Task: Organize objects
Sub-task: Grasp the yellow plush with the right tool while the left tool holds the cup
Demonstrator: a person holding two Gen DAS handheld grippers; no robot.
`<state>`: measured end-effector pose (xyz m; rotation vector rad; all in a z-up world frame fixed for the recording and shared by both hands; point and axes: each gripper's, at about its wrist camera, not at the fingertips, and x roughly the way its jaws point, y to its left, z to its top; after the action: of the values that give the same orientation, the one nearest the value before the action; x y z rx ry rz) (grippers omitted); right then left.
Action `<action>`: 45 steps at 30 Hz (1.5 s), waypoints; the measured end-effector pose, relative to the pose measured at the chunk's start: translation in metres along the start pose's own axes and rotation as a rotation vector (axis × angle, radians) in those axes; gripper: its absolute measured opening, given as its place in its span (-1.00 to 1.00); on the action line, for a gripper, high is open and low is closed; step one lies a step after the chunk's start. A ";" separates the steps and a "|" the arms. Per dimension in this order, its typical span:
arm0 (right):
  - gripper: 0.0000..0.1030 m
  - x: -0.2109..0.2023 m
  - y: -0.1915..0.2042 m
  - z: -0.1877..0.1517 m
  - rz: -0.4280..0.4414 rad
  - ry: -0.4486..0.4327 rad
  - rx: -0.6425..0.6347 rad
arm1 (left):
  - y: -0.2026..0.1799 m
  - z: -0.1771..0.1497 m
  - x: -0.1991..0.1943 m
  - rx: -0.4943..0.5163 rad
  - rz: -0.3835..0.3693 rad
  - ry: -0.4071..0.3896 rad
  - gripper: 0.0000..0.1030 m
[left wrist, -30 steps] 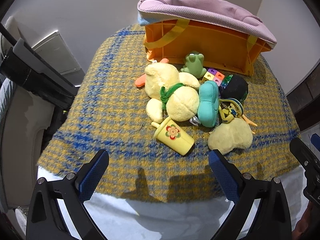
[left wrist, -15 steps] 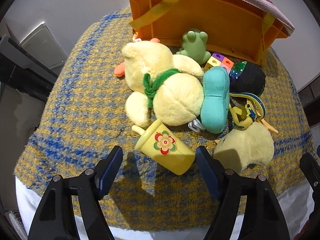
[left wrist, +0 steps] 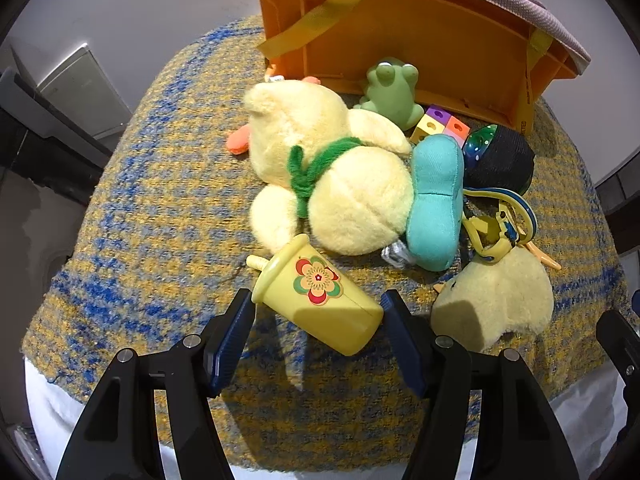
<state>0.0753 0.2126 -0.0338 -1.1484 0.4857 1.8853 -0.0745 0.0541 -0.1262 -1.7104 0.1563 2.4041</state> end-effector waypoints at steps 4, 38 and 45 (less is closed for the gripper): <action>0.99 0.000 0.012 -0.001 -0.002 -0.003 -0.014 | 0.010 -0.005 -0.009 -0.009 0.017 -0.009 0.25; 0.96 0.073 0.085 0.013 0.003 0.135 -0.122 | 0.067 -0.019 -0.011 -0.084 0.017 0.007 0.25; 0.72 0.067 0.082 0.009 0.040 0.122 -0.114 | 0.059 -0.017 -0.015 -0.068 0.019 0.003 0.25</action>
<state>-0.0115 0.2037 -0.0953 -1.3436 0.4760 1.9052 -0.0661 -0.0079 -0.1188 -1.7485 0.0928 2.4477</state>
